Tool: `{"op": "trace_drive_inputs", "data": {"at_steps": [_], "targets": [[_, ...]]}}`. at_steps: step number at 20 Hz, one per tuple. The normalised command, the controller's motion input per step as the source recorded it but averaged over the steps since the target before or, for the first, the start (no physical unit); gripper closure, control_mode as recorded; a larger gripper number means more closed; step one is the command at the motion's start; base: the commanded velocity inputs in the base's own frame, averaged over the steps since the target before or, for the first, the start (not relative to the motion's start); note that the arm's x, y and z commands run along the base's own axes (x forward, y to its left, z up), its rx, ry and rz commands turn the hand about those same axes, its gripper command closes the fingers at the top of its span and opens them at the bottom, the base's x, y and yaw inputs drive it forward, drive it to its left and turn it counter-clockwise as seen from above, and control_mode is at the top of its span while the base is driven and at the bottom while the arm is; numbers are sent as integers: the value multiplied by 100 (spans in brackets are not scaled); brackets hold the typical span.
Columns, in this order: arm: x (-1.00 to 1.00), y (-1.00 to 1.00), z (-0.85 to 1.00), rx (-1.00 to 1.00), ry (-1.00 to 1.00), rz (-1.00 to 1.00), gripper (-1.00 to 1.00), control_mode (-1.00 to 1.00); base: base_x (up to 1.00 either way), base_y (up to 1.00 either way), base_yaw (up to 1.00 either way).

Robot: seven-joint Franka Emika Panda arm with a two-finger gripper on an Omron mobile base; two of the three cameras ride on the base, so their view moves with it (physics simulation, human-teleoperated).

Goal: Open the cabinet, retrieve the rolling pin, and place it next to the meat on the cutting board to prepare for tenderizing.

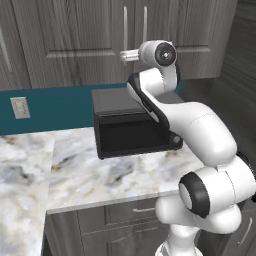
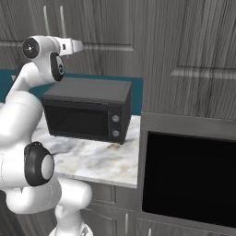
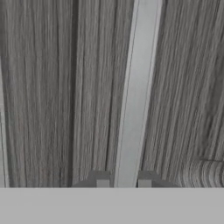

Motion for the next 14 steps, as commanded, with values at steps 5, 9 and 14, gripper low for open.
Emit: {"op": "trace_drive_inputs", "data": {"at_steps": [5, 9, 14], "targets": [[-35, 1, 0, 0, -2, 4, 100, -100, 0, 0, 0], [-62, -11, 0, 0, -5, 3, 100, -100, 0, 0, 0], [-68, -8, 0, 0, -4, 2, 100, -100, 0, 0, 0]]}}
